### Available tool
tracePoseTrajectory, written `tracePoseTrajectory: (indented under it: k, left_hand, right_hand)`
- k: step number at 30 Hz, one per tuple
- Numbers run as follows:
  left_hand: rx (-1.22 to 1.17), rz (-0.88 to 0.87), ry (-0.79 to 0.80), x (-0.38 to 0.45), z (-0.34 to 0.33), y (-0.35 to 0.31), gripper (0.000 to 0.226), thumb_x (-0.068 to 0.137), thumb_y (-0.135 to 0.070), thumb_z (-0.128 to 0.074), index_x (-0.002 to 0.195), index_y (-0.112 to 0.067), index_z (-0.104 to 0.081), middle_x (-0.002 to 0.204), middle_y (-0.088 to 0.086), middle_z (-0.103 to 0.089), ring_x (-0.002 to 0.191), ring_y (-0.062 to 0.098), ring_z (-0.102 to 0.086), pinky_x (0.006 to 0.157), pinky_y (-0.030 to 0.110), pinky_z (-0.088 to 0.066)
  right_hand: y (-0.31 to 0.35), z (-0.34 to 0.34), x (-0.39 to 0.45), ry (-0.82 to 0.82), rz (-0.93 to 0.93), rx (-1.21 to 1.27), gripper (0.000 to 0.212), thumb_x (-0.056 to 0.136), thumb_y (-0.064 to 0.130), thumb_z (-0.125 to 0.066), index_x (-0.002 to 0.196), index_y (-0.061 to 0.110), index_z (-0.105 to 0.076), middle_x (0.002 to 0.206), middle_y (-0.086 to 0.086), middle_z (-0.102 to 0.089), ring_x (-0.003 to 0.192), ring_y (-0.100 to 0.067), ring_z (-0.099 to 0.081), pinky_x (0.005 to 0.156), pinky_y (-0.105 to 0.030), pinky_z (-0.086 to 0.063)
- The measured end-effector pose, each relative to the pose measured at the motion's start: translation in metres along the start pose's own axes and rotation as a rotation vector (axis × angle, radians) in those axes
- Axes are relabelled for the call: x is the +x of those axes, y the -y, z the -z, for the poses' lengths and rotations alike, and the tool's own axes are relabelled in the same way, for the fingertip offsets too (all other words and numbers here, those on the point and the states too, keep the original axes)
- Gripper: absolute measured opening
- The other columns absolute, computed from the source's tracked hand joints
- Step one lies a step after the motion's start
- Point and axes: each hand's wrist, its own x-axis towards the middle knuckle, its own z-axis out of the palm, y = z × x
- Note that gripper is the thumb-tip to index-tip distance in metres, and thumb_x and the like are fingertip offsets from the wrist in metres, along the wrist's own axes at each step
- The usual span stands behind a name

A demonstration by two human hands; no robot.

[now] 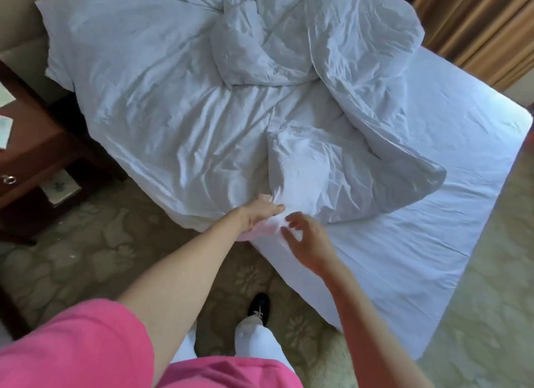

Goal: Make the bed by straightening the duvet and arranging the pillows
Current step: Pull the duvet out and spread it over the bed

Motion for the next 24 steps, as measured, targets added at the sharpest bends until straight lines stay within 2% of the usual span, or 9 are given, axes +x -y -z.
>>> tracePoseTrajectory:
  k: [3, 5, 9, 12, 13, 14, 15, 18, 24]
  left_hand:
    - [0.283, -0.157, 0.118, -0.030, 0.000, 0.000, 0.031, 0.085, -0.036, -0.072, 0.098, -0.009, -0.065, 0.098, 0.003, -0.067, 0.088, 0.019, -0.064, 0.072, 0.022, -0.050]
    - [0.447, -0.181, 0.238, -0.052, -0.003, -0.005, 0.024, 0.089, -0.029, -0.069, 0.107, -0.013, -0.064, 0.095, -0.004, -0.062, 0.085, 0.013, -0.060, 0.066, 0.017, -0.041]
    - [0.510, -0.208, 0.303, -0.063, 0.004, -0.017, 0.013, 0.089, -0.024, -0.068, 0.081, -0.017, -0.060, 0.072, -0.007, -0.053, 0.061, 0.008, -0.048, 0.060, 0.022, -0.037]
    - [0.343, -0.186, 0.225, -0.069, 0.021, -0.025, 0.042, 0.093, -0.047, -0.061, 0.065, -0.017, -0.052, 0.062, -0.004, -0.045, 0.053, 0.008, -0.039, 0.059, 0.031, -0.032]
    - [0.256, -0.147, 0.150, -0.066, 0.027, -0.026, 0.050, 0.093, -0.060, -0.052, 0.070, -0.016, -0.059, 0.067, -0.004, -0.054, 0.059, 0.006, -0.047, 0.063, 0.031, -0.036]
    - [0.190, -0.096, 0.062, -0.061, 0.032, -0.027, 0.065, 0.090, -0.073, -0.042, 0.081, -0.014, -0.066, 0.080, -0.002, -0.064, 0.100, 0.005, -0.057, 0.072, 0.031, -0.041]
    - [0.149, -0.026, -0.017, -0.056, 0.037, -0.031, 0.080, 0.084, -0.083, -0.032, 0.091, -0.012, -0.068, 0.091, 0.003, -0.068, 0.074, 0.018, -0.041, 0.080, 0.032, -0.042]
    - [0.067, 0.089, -0.108, -0.036, 0.038, -0.050, 0.100, 0.080, -0.088, -0.019, 0.119, -0.008, -0.066, 0.098, 0.008, -0.067, 0.093, 0.021, -0.060, 0.090, 0.037, -0.039]
    - [0.254, 0.117, -0.400, 0.016, 0.008, -0.086, 0.090, 0.080, -0.074, -0.051, 0.145, -0.013, -0.041, 0.145, 0.016, -0.046, 0.134, 0.038, -0.040, 0.113, 0.046, -0.029]
  right_hand:
    - [-0.003, 0.031, 0.025, -0.026, -0.394, 0.411, 0.064, 0.078, 0.073, -0.058, 0.106, 0.016, -0.061, 0.093, -0.002, -0.065, 0.097, -0.025, -0.069, 0.086, -0.041, -0.058]
    - [0.009, 0.035, 0.036, 0.178, -0.591, 0.559, 0.083, 0.064, 0.084, -0.058, 0.112, 0.015, -0.063, 0.098, -0.011, -0.068, 0.091, -0.029, -0.071, 0.082, -0.042, -0.061]
    - [0.026, 0.021, 0.048, 0.170, -0.529, 0.202, 0.041, 0.082, 0.043, -0.062, 0.080, 0.002, -0.062, 0.077, -0.015, -0.067, 0.061, -0.027, -0.063, 0.064, -0.033, -0.051]
    - [0.031, 0.018, 0.063, 0.086, -0.459, 0.230, 0.033, 0.091, 0.034, -0.054, 0.077, 0.004, -0.055, 0.083, -0.018, -0.063, 0.075, -0.035, -0.064, 0.074, -0.038, -0.054]
    - [0.033, 0.021, 0.067, 0.069, -0.445, 0.219, 0.035, 0.093, 0.038, -0.052, 0.084, 0.005, -0.055, 0.091, -0.017, -0.063, 0.086, -0.036, -0.066, 0.082, -0.041, -0.056]
    - [0.036, 0.024, 0.067, 0.060, -0.424, 0.194, 0.038, 0.095, 0.044, -0.050, 0.090, 0.006, -0.055, 0.098, -0.018, -0.064, 0.095, -0.037, -0.066, 0.087, -0.044, -0.056]
    - [0.039, 0.026, 0.067, 0.055, -0.390, 0.142, 0.041, 0.096, 0.047, -0.047, 0.095, 0.007, -0.056, 0.102, -0.019, -0.065, 0.099, -0.037, -0.065, 0.089, -0.046, -0.055]
    - [0.046, 0.026, 0.049, 0.148, -0.232, -0.087, 0.052, 0.098, 0.050, -0.042, 0.102, 0.001, -0.061, 0.104, -0.022, -0.067, 0.097, -0.039, -0.066, 0.088, -0.044, -0.055]
    - [0.039, 0.056, 0.031, 0.232, -0.150, -0.163, 0.060, 0.099, 0.051, -0.041, 0.072, 0.001, -0.062, 0.061, -0.008, -0.069, 0.056, -0.020, -0.070, 0.072, -0.037, -0.060]
